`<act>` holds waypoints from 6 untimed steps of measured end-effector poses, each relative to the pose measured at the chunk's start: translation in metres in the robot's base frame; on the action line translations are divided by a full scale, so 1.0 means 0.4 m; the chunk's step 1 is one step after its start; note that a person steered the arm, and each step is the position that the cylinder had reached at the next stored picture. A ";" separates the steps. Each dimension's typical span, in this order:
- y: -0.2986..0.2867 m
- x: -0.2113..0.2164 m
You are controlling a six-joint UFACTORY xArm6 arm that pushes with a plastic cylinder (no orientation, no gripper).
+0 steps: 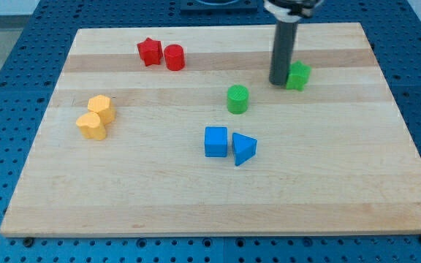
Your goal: Separate the blue cube and blue triangle from each other
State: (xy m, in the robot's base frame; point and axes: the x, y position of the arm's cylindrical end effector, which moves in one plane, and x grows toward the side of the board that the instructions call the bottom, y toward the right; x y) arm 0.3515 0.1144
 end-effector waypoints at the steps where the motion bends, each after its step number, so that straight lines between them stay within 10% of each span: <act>1: -0.066 0.039; 3: -0.032 0.229; 6: -0.454 0.361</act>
